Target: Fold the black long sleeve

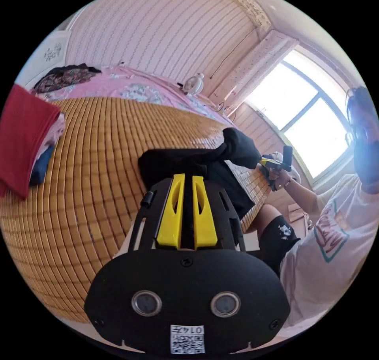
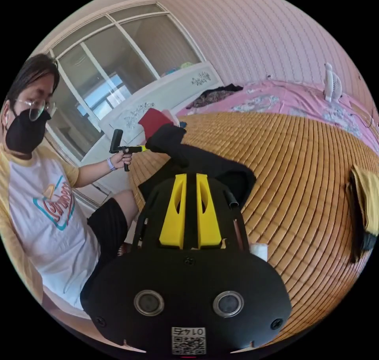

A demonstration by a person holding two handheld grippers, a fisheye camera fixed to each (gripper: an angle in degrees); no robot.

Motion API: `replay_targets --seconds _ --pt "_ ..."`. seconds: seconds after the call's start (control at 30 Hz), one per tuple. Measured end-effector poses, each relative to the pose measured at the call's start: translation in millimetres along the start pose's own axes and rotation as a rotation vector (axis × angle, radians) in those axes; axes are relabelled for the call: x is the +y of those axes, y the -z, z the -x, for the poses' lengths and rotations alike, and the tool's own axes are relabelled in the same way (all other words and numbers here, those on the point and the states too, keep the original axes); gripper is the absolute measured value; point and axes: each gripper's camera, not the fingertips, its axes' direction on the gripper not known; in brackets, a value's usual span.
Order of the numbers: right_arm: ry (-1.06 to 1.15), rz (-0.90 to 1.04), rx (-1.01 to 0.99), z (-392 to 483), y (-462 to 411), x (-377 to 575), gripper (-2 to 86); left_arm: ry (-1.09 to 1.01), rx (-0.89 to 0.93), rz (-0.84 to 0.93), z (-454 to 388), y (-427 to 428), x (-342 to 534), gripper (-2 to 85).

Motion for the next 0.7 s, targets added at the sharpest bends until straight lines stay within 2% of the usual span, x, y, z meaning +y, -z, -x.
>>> replay_targets --seconds 0.1,0.27,0.43,0.53,0.63,0.7 --pt "-0.181 0.122 0.026 0 -20 51 6.6 0.174 -0.044 0.056 8 4 69 4.7" --pt "-0.152 0.12 0.097 29 -29 46 5.2 0.236 -0.012 -0.038 -10 9 96 2.9" --pt "0.1 0.214 0.196 64 -73 -37 1.5 0.001 0.093 0.001 -77 -52 45 -0.7" --pt "0.207 0.295 0.228 83 -124 -106 0.3 -0.067 0.157 -0.022 -125 -94 31 -0.9" --pt "0.28 0.394 0.263 94 -185 -165 -0.1 -0.151 0.013 0.101 -158 -143 33 -1.0" --pt "0.319 0.492 0.37 90 -234 -193 -0.3 -0.229 -0.101 0.176 -170 -166 38 -1.0"
